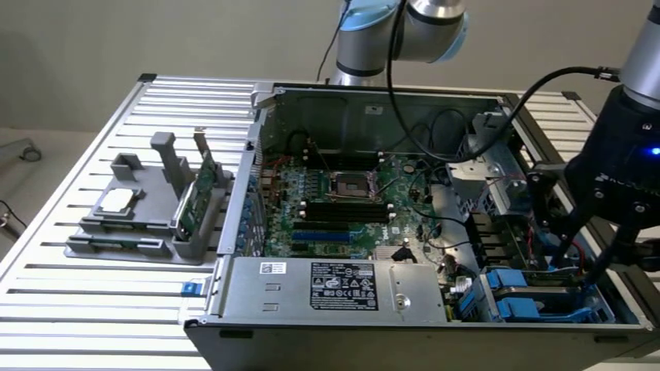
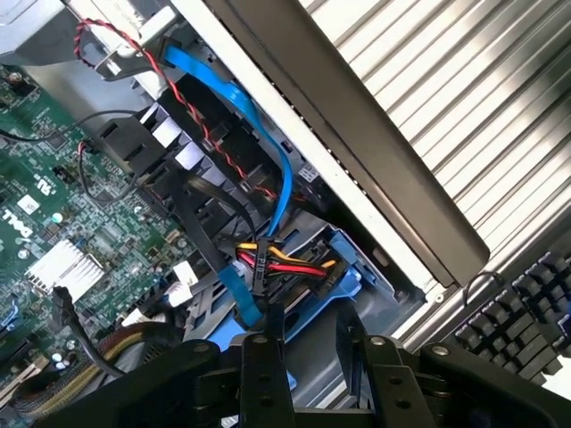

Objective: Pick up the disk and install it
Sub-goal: 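Insert the second disk wire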

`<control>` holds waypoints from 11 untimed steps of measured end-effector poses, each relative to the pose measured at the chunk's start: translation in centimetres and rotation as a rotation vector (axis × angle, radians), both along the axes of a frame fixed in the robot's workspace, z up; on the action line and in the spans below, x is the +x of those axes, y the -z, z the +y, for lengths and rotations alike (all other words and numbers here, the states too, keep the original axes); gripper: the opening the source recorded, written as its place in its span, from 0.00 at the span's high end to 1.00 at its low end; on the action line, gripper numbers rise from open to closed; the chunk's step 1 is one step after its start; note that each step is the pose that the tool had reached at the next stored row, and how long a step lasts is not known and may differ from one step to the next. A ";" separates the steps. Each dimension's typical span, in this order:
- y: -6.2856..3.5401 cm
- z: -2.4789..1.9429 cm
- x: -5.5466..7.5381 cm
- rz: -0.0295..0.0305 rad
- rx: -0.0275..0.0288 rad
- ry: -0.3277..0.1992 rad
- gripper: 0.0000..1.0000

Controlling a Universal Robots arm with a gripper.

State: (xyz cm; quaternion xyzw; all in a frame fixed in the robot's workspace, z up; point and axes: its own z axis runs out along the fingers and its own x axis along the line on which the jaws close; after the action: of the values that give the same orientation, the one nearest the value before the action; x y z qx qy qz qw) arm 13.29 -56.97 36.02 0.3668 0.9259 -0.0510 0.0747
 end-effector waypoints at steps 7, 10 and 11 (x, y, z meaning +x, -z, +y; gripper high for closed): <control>0.02 -0.13 0.3 -0.0003 0.0000 0.021 0.63; 0.03 -0.19 0.3 -0.0010 0.0001 0.032 0.63; 0.03 -0.21 0.3 -0.0015 0.0001 0.036 0.63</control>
State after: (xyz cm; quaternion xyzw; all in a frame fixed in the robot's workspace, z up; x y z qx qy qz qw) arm 13.64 -57.18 35.99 0.3833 0.9192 -0.0520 0.0744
